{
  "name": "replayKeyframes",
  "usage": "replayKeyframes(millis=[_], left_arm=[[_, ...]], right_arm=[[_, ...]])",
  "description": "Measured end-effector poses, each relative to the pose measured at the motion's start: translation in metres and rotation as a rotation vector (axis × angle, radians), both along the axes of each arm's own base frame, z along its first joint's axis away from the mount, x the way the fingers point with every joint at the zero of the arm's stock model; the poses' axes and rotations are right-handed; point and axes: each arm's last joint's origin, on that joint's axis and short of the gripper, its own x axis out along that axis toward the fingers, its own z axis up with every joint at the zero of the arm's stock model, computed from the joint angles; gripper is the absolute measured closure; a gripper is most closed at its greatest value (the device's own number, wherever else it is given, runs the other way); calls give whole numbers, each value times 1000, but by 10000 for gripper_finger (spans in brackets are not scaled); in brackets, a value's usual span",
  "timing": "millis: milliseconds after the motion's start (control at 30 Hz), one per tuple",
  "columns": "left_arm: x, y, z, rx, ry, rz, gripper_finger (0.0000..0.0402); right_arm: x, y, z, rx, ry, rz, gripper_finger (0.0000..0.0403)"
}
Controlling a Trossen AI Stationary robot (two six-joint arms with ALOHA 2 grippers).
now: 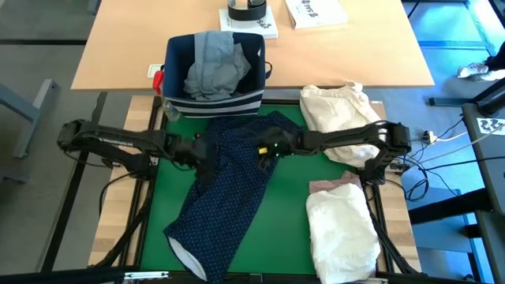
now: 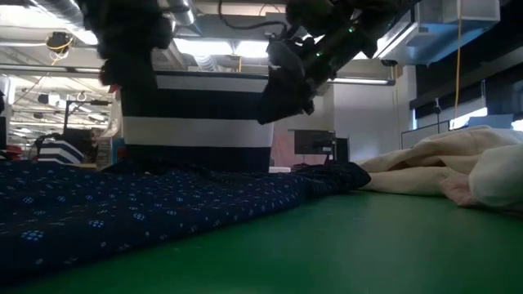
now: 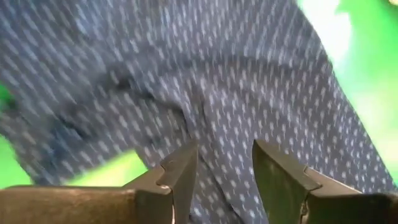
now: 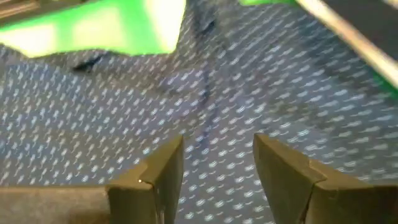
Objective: Fold laundry
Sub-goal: Fold the blue polo shirt
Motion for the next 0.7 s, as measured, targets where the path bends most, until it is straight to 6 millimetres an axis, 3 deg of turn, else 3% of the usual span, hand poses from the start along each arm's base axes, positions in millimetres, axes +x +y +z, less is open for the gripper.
replayKeyframes(millis=[167,400,700], left_arm=[[-7,-29,-36,-106,104,-6,257],[-25,-57,-72,-145,273,-167,257],[-41,-74,-111,-164,250,-241,257]], right_arm=[[13,27,-30,22,50,56,210],[22,61,-66,67,104,81,210],[28,76,-101,137,127,-90,210]])
